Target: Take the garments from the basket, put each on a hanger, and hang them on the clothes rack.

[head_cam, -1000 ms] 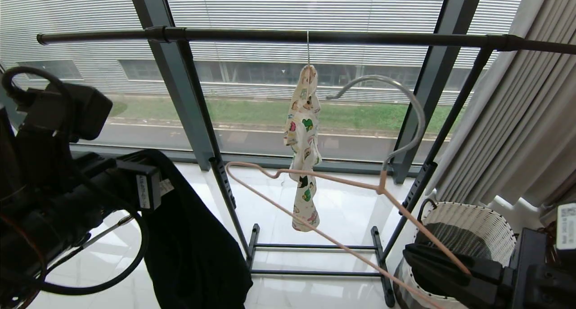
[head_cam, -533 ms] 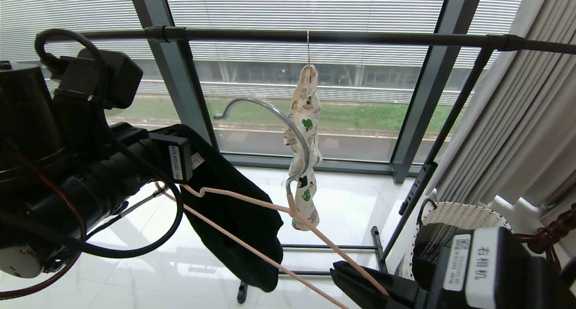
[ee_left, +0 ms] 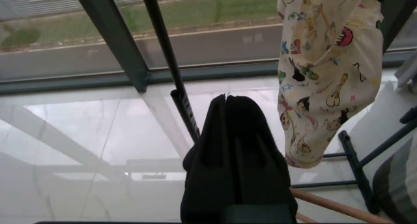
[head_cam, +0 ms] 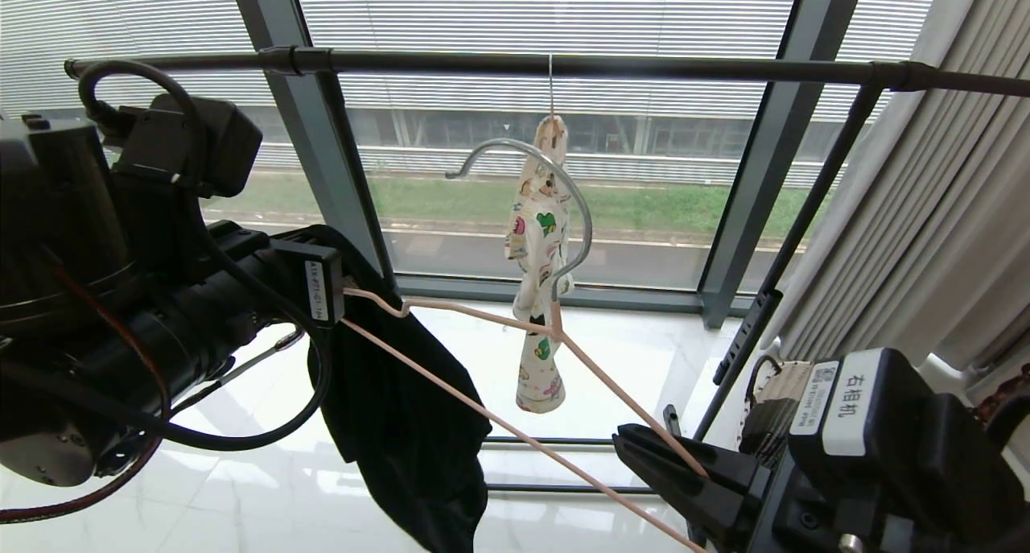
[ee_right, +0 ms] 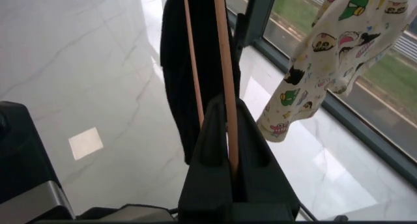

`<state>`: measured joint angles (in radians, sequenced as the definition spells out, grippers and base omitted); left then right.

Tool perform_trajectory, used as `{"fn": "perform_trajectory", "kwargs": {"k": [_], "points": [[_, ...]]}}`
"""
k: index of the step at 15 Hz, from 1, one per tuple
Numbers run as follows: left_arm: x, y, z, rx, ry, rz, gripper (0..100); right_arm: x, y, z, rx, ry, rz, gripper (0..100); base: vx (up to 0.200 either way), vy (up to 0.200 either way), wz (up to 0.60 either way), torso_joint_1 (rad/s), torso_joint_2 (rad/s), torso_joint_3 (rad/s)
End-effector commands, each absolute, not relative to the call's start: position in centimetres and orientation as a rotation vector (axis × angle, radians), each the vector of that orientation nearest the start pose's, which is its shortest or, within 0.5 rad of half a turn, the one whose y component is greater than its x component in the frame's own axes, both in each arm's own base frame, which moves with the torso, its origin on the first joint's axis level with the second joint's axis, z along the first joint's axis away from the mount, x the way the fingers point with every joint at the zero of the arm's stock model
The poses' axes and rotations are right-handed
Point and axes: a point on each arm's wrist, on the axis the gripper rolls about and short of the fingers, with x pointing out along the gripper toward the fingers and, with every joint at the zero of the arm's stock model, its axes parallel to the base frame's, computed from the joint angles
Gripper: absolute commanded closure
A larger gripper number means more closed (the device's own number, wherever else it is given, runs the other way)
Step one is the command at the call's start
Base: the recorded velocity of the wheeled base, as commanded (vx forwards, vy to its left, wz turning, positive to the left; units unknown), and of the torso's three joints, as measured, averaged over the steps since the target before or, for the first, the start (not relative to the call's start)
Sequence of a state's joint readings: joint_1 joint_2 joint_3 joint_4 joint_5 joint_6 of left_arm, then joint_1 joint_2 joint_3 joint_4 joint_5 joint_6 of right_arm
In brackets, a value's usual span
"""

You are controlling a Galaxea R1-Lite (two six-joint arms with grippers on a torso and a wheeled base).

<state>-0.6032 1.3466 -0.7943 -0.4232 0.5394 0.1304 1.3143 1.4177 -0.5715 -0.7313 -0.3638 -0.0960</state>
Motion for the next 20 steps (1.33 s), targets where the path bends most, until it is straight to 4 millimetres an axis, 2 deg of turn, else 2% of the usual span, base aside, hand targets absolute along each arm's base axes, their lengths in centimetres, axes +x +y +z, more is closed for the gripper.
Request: {"fn": "perform_trajectory", "kwargs": {"k": [1,6,10,15,20], "points": [[19.0,-11.6,25.1,0.203,0.11,-0.066,100,6.4,21.1,20.7,-0.18,0.022,0.951,100,0.0,0.0,0.0,0.0,0.0,0.0],[19.1,-11.6,24.9,0.208,0.115,-0.066,100,6.0,19.4,20.5,-0.188,0.013,0.949,100,0.0,0.0,0.0,0.0,0.0,0.0],[19.3,-11.8,24.7,0.214,0.123,-0.068,100,6.1,19.4,20.5,-0.191,0.008,0.945,100,0.0,0.0,0.0,0.0,0.0,0.0],[18.6,-12.9,24.8,0.219,0.115,-0.126,100,6.1,19.7,20.3,-0.199,0.015,0.95,100,0.0,0.0,0.0,0.0,0.0,0.0],[18.2,-13.3,24.8,0.218,0.11,-0.15,100,7.0,19.7,20.5,-0.19,0.02,0.908,100,0.0,0.0,0.0,0.0,0.0,0.0]]}}
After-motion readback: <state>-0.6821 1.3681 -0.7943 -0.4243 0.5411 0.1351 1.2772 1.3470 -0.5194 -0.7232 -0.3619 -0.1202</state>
